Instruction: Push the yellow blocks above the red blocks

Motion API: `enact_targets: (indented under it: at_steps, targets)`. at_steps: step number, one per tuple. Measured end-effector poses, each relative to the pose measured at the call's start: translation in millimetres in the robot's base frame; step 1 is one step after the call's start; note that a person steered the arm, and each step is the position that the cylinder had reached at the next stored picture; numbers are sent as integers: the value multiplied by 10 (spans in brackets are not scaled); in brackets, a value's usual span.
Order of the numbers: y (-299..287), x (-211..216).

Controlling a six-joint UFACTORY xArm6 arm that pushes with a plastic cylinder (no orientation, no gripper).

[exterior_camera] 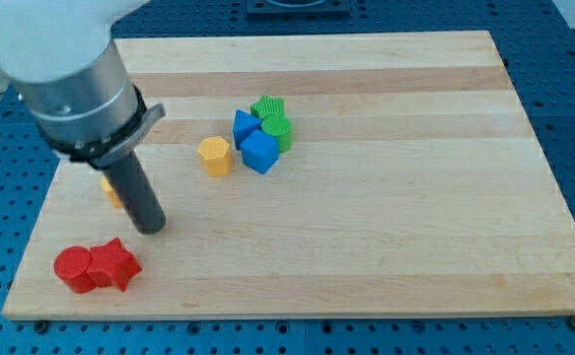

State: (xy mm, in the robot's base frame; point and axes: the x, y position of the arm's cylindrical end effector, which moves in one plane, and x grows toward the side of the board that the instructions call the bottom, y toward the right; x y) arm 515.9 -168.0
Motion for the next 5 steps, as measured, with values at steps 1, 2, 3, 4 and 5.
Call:
enact_targets:
  at_steps: [1, 2, 3, 4, 5]
  targets:
    - [46, -74]
    - [329, -74]
    - [232, -170]
    - [-19, -443]
    - [-161, -910]
